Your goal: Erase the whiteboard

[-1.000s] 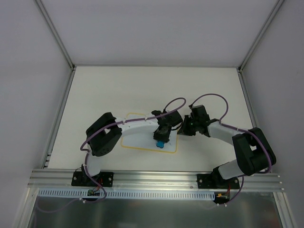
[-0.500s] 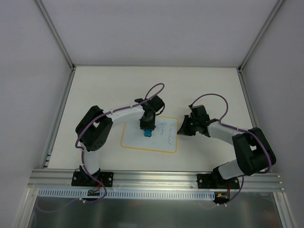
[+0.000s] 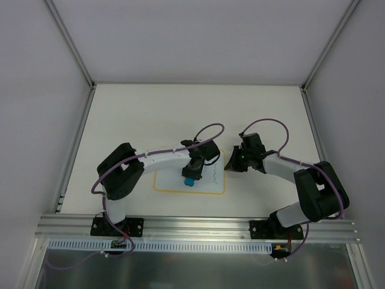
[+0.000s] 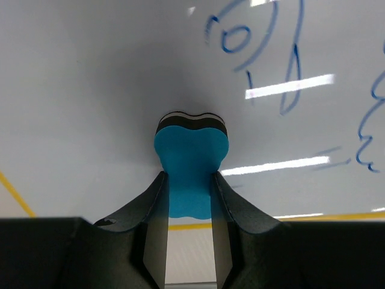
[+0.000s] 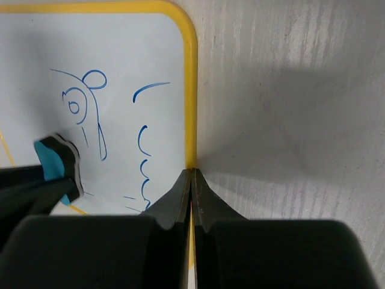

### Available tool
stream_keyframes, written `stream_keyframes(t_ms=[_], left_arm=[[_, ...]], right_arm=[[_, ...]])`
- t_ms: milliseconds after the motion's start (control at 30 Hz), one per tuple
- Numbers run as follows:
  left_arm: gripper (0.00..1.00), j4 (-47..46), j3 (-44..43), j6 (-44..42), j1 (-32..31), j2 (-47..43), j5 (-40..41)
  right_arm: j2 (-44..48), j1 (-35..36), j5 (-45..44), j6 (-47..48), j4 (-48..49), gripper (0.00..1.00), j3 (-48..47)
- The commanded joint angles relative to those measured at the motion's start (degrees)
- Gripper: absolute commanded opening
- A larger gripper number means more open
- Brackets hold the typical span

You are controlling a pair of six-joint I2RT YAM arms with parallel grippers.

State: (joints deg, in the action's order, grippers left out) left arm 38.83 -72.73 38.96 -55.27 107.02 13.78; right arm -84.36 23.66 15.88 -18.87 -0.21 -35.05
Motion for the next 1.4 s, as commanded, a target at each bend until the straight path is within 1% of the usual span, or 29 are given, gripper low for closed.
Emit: stream_keyframes(t_ms=[0,200,367,467,500,633,700,800,867,933,1000,1067,1133,1200,1233,1300,1367], left_arm=[[0.00,4.2,0.6,3.4,-4.6,3.6,-6.3],[0.00,4.2,-4.5,2.4,-6.3,4.0,-7.9],[0.00,4.4,-6.6,1.0,-4.9,3.9,-5.9],[0.00,4.4,-6.0,0.6,-0.9,3.9,-3.7],[0.00,4.4,-5.8,-0.3,1.5,4.0,-3.1],[0.00,4.3,-6.0,-3.2,7.5,5.2,-0.3],[0.00,4.4,-7.6,-5.4,9.0,6.0,2.8],[0.00,4.3,-9.8,-7.8,11.2,7.8,4.2],[0.00,4.3,-12.8,-9.2,11.8,9.8,4.8],[0.00,4.2,-16.1,-11.1,11.8,12.1,4.3],[0.00,4.3,-18.1,-12.4,11.5,13.7,1.1],[0.00,4.2,-20.7,-13.1,10.4,15.5,-0.4],[0.00,4.2,-22.8,-14.3,7.2,16.3,-0.8],[0.00,4.2,-23.9,-13.6,4.1,17.2,-3.0],[0.00,4.2,-23.7,-12.8,3.4,17.2,-6.3],[0.00,4.2,-22.5,-10.1,2.0,16.5,-7.8],[0.00,4.2,-19.7,-8.4,0.6,14.8,-8.7]], right_arm=[[-2.7,-0.1,-4.1,1.4,-4.1,0.00,1.2],[-2.1,-0.1,-4.2,1.3,-4.1,0.00,1.5],[-2.4,-0.1,-4.0,1.4,-3.9,0.00,1.5],[-2.4,0.0,-3.9,1.4,-3.9,0.00,1.5],[-2.5,-0.1,-3.8,1.4,-3.8,0.00,1.5],[-2.7,-0.1,-3.8,1.5,-3.7,0.00,1.5],[-3.1,-0.1,-3.7,1.4,-3.7,0.00,1.6],[-3.2,-0.1,-3.6,1.4,-3.5,0.00,1.6],[-3.1,-0.1,-3.6,1.4,-3.5,0.00,1.6],[-3.0,-0.1,-3.6,1.5,-3.6,0.00,1.6],[-3.0,-0.1,-3.6,1.5,-3.5,0.00,1.6],[-2.9,-0.1,-3.6,1.4,-3.6,0.00,1.7],[-2.7,-0.1,-3.7,1.4,-3.5,0.00,1.7],[-2.6,-0.1,-3.8,1.4,-3.6,0.00,1.8],[-2.7,-0.1,-3.8,1.4,-3.6,0.00,1.8],[-2.6,-0.1,-3.8,1.4,-3.6,0.00,1.8],[-2.6,-0.1,-3.9,1.3,-3.6,0.00,1.8]])
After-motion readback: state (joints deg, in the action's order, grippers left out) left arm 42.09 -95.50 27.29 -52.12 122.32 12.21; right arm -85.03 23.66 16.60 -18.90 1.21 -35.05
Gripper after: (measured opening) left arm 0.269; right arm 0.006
